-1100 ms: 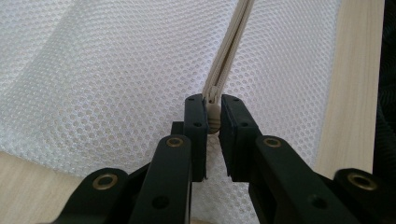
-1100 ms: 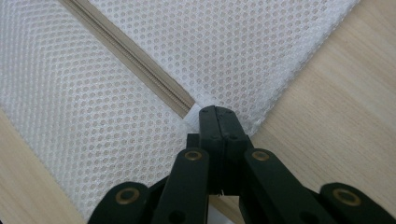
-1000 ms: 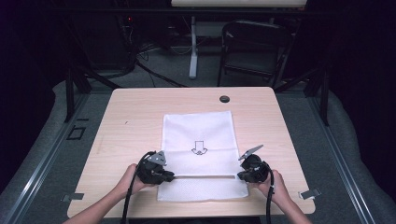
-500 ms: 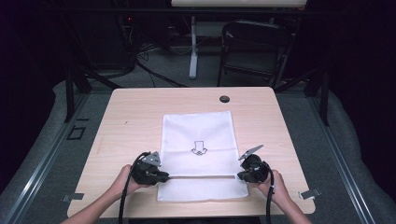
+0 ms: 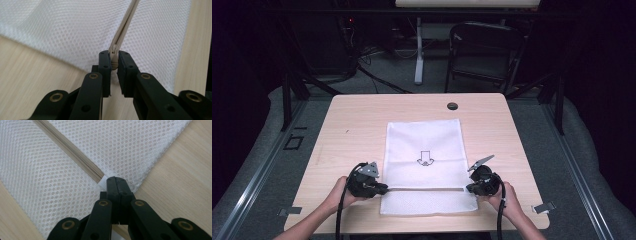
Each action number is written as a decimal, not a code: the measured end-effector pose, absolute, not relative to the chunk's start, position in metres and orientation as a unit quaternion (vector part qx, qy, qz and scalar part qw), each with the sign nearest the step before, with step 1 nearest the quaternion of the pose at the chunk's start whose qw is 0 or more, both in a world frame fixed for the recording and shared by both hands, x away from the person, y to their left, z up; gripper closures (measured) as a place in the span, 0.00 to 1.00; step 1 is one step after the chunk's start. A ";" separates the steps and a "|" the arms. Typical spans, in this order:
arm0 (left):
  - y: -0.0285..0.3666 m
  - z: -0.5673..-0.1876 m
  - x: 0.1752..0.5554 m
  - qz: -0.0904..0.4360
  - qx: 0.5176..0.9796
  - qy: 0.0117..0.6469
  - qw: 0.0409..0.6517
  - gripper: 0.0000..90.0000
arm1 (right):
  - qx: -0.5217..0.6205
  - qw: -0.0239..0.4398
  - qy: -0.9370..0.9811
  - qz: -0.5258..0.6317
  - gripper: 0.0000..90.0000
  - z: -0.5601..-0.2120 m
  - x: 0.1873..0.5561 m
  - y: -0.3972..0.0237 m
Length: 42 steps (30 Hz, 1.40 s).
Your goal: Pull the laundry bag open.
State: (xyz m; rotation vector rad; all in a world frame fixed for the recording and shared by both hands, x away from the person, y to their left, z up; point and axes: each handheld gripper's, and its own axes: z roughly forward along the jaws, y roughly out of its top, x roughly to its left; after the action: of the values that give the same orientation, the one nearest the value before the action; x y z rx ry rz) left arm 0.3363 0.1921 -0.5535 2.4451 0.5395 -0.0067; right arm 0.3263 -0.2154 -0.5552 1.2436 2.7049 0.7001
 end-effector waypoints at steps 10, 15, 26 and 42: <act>0.197 -0.556 0.333 -0.002 0.929 0.200 0.310 0.91 | 0.407 0.041 0.883 0.229 1.00 -0.555 0.326 -0.216; 0.202 -0.557 0.334 -0.014 0.927 0.199 0.318 0.91 | 0.402 0.046 0.887 0.221 1.00 -0.555 0.326 -0.216; 0.207 -0.559 0.334 -0.025 0.924 0.207 0.321 0.90 | 0.402 0.044 0.886 0.225 1.00 -0.555 0.327 -0.218; 0.226 -0.510 0.324 0.038 0.884 0.329 0.330 0.10 | 0.407 0.107 0.862 0.283 0.15 -0.507 0.309 -0.237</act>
State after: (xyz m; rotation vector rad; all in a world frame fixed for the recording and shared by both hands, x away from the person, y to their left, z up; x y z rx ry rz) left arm 0.3244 0.2264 -0.5096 2.3115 0.8598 0.0988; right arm 0.3094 -0.2367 -0.5068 1.1974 2.5376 0.8331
